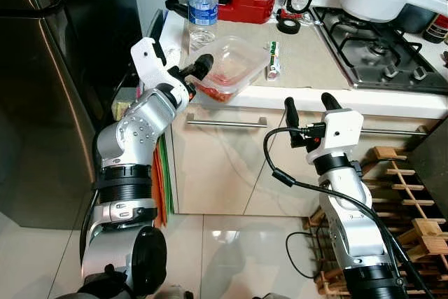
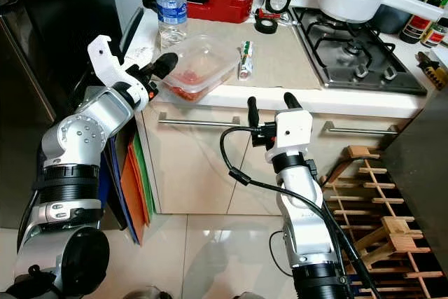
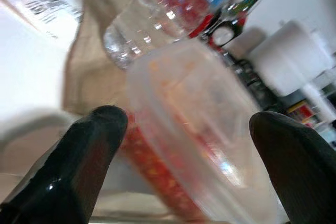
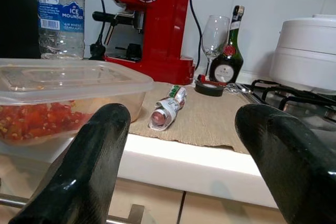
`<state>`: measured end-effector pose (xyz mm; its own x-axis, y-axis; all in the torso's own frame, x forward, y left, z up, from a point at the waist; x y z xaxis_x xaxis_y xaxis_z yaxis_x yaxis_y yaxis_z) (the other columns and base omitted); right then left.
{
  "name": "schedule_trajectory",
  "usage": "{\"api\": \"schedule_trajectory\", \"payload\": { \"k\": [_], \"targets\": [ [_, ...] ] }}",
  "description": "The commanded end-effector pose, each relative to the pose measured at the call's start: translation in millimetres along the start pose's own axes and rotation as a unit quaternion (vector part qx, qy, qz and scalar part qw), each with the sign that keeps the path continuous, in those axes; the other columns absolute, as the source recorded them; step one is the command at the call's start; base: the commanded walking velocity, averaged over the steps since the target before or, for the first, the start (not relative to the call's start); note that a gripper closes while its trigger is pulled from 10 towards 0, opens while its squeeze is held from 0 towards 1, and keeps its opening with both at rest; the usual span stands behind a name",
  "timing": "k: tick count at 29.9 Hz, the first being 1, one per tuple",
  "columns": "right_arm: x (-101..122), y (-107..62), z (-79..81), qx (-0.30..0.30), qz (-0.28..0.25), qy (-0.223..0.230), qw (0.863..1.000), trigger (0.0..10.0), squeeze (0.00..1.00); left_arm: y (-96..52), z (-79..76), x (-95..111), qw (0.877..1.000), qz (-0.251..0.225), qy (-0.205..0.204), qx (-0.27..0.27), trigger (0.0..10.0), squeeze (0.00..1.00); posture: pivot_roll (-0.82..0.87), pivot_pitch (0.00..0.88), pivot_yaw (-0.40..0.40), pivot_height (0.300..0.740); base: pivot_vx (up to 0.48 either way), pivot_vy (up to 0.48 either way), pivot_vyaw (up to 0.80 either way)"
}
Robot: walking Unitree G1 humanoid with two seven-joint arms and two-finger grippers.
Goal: Restocking fridge
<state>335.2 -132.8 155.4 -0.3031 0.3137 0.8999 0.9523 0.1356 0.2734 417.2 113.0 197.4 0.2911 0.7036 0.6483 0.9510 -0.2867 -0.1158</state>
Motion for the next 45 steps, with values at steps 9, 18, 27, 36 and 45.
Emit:
{"api": "schedule_trajectory", "payload": {
  "k": [9,18,27,36,45],
  "targets": [
    [1,-0.6,-3.9,-0.010,0.003,-0.002,1.000,10.0,0.00,5.1,23.1,-12,0.995,0.034,0.066,0.061,0.0,0.00,-0.01,0.000,-0.035,0.740,0.000,0.000,0.00],
    [0,-0.5,-2.7,-0.013,0.006,0.001,1.000,10.0,0.00,8.0,14.4,0,0.998,0.003,-0.059,0.016,0.0,0.00,0.00,0.000,-0.030,0.740,0.000,0.000,0.00],
    [-2,0.2,-1.8,-0.011,0.007,0.001,1.000,10.0,0.00,8.3,2.1,14,0.994,-0.032,-0.108,-0.005,0.0,0.00,0.00,0.000,-0.030,0.740,0.000,0.000,0.00],
    [-2,-0.5,-2.6,-0.012,0.008,0.000,1.000,10.0,0.00,6.3,-2.0,29,0.996,-0.067,-0.054,-0.012,0.0,0.00,0.00,0.000,-0.032,0.740,0.000,0.000,0.00],
    [-3,-0.2,-2.1,-0.010,0.009,-0.002,1.000,10.0,0.00,-10.9,-60.0,78,0.975,-0.171,0.048,-0.131,0.0,0.00,0.00,0.000,-0.036,0.740,0.000,0.000,0.00]
  ]
}}
Point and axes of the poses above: a point about 5 cm out from each wrist's last joint towards the gripper, its own y axis pointing out of the wrist towards the gripper, its own x axis along the axis of the wrist's last joint, z = x × y, the point moved 5 cm from there along y, pointing out of the wrist towards the gripper, and after that the axes turned 15 degrees about -y, right-handed, at the moved point
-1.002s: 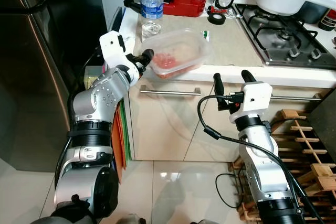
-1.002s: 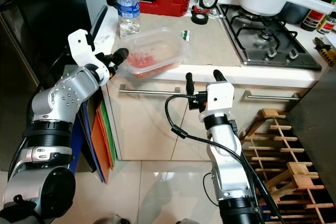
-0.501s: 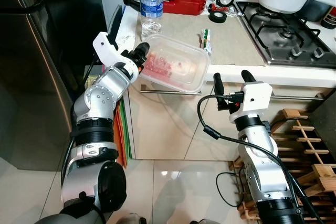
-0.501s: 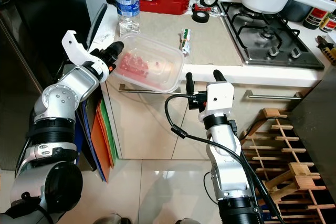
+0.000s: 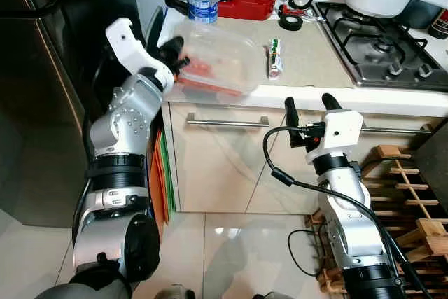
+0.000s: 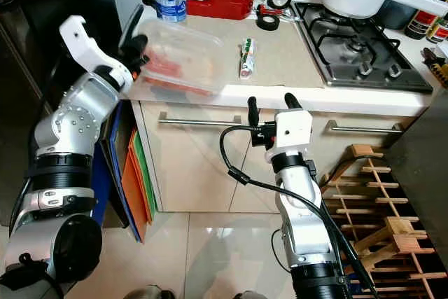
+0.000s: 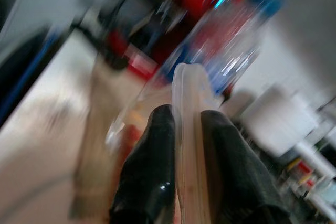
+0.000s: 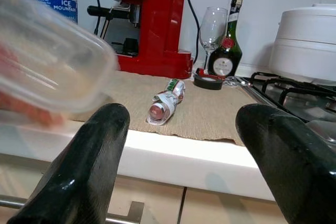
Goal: Restocking fridge
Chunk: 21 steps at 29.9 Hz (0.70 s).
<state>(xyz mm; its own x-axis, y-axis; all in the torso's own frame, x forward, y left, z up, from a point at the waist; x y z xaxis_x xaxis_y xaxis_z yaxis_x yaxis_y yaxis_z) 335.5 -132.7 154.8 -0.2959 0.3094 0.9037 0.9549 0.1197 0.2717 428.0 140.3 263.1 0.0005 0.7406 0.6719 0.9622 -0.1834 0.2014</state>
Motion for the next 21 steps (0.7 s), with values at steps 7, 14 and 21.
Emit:
{"api": "schedule_trajectory", "payload": {
  "k": [7,14,21],
  "targets": [
    [-2,0.5,-2.2,-0.004,0.005,-0.004,1.000,10.0,0.00,-1.8,-44.4,19,0.995,-0.057,0.022,-0.080,0.0,0.00,0.00,0.000,-0.034,0.740,0.000,0.000,0.00],
    [-2,1.1,-2.4,-0.004,0.005,-0.004,1.000,10.0,0.00,-8.1,-61.4,17,0.982,-0.071,0.126,-0.119,0.0,0.00,0.00,0.000,-0.034,0.740,0.000,0.000,0.00],
    [1,1.4,-7.1,-0.016,-0.002,-0.004,1.000,10.0,0.00,-19.7,-51.8,-4,0.969,-0.043,0.206,-0.130,0.0,0.00,0.00,0.000,-0.030,0.740,0.000,0.000,0.00]
  ]
}}
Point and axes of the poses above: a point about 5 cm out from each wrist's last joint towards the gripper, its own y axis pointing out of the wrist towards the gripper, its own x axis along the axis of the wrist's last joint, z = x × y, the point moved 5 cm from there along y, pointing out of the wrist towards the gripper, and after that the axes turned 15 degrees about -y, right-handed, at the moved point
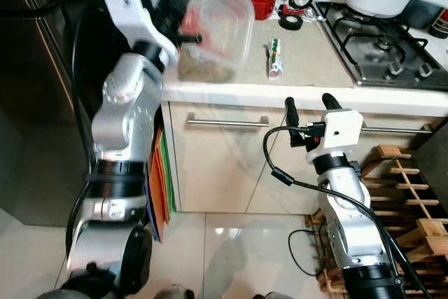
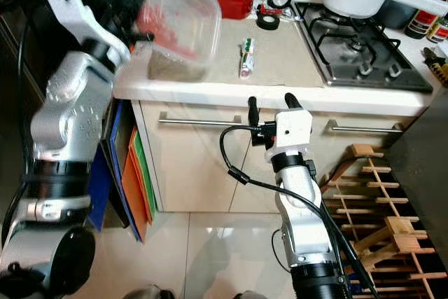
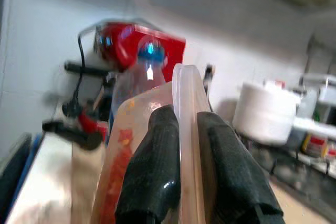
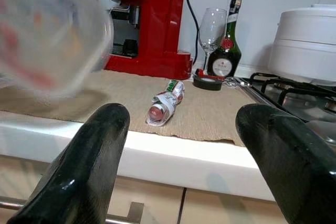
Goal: Restocking fridge
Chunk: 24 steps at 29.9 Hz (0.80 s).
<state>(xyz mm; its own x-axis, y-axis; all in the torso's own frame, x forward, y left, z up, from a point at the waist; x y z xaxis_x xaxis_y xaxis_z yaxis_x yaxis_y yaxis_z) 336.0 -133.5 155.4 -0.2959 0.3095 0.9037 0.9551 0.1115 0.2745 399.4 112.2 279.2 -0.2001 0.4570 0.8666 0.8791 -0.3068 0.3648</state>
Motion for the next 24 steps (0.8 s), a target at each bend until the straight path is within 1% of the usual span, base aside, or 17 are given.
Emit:
{"api": "schedule_trajectory", "payload": {
  "k": [1,6,8,9,10,11,14,24],
  "targets": [
    [0.7,0.9,-7.2,-0.013,-0.002,-0.005,1.000,10.0,0.00,0.6,-10.2,12.9,1.000,-0.019,0.007,-0.022,0.0,0.00,0.00,0.000,-0.031,0.740,0.000,0.000,0.00],
    [-0.1,1.1,-8.7,-0.015,-0.001,-0.006,1.000,10.0,0.00,-2.6,-8.0,17.1,0.999,-0.029,0.010,-0.018,0.0,0.00,0.01,0.000,-0.035,0.740,0.000,0.000,0.00],
    [0.1,2.9,-7.4,-0.013,-0.003,-0.007,1.000,10.0,0.00,-3.1,-8.7,17.5,0.999,-0.034,0.025,-0.017,0.0,0.00,0.01,0.000,-0.038,0.740,0.000,0.000,0.00],
    [0.2,3.6,-7.1,-0.013,-0.003,-0.006,1.000,10.0,0.00,-2.9,-7.9,16.2,0.999,-0.032,0.026,-0.012,7.0,0.00,0.02,0.000,-0.038,0.740,0.000,0.000,0.00],
    [0.2,4.0,-6.9,-0.012,-0.003,-0.006,1.000,10.0,0.00,-2.8,-7.2,15.2,0.999,-0.029,0.026,-0.008,7.0,0.00,0.02,0.000,-0.038,0.740,0.000,0.000,0.00],
    [0.4,4.4,-6.7,-0.012,-0.004,-0.006,1.000,10.0,0.00,-2.7,-6.7,14.7,0.999,-0.029,0.034,-0.006,10.0,0.00,0.02,0.000,-0.039,0.740,0.000,0.000,0.00],
    [0.8,5.5,-6.5,-0.012,-0.005,-0.006,1.000,10.0,0.00,-3.8,-5.8,12.8,0.998,-0.029,0.055,-0.005,10.0,0.00,0.02,0.000,-0.039,0.740,0.000,0.000,0.00],
    [0.7,6.2,-6.2,-0.011,-0.006,-0.007,1.000,10.0,0.00,-2.2,-1.8,8.0,0.998,-0.022,0.061,0.013,10.0,0.00,0.01,0.000,-0.039,0.740,0.000,0.000,0.00]
  ]
}}
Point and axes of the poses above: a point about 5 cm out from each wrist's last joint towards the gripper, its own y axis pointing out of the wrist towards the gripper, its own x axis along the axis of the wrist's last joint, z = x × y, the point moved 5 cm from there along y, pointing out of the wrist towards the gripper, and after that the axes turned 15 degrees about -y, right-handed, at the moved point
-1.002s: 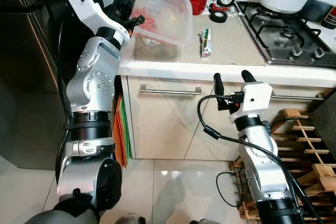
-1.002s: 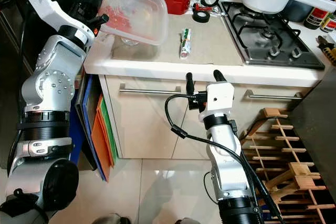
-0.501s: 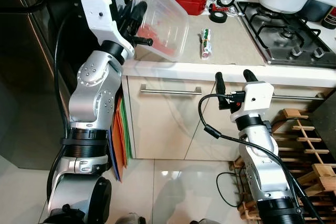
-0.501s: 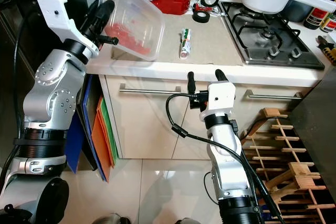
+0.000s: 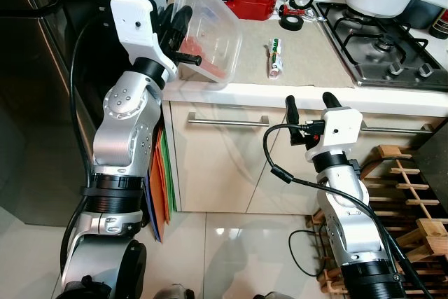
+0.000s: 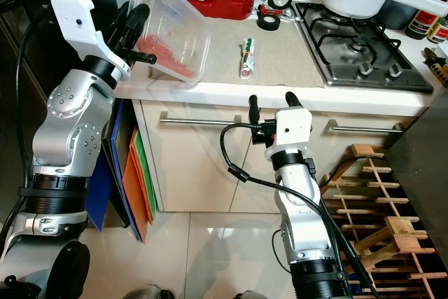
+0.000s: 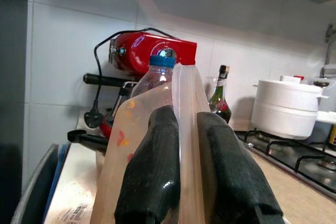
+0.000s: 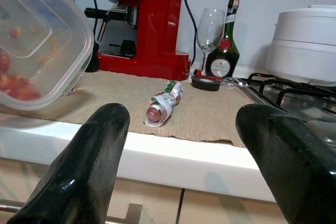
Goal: Restocking fridge
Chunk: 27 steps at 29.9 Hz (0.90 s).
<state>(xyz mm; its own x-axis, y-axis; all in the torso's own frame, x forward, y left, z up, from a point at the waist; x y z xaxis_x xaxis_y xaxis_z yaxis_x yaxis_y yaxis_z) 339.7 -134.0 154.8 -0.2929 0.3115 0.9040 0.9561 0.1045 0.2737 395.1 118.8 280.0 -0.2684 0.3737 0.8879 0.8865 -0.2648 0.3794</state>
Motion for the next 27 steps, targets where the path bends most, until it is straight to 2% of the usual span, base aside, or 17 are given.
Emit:
{"api": "schedule_trajectory", "payload": {
  "k": [1,27],
  "targets": [
    [2.6,3.0,-6.0,-0.008,-0.008,-0.006,1.000,10.0,0.00,3.8,-4.2,3.1,1.000,-0.008,0.009,-0.003,10.0,0.00,0.01,0.000,-0.039,0.740,0.000,0.000,0.00],
    [1.9,1.7,-5.0,-0.006,-0.008,-0.006,1.000,10.0,0.00,4.9,-4.6,-3.2,1.000,-0.004,0.017,-0.001,10.0,0.00,0.01,0.000,-0.039,0.740,-0.306,0.000,0.00]
  ]
}}
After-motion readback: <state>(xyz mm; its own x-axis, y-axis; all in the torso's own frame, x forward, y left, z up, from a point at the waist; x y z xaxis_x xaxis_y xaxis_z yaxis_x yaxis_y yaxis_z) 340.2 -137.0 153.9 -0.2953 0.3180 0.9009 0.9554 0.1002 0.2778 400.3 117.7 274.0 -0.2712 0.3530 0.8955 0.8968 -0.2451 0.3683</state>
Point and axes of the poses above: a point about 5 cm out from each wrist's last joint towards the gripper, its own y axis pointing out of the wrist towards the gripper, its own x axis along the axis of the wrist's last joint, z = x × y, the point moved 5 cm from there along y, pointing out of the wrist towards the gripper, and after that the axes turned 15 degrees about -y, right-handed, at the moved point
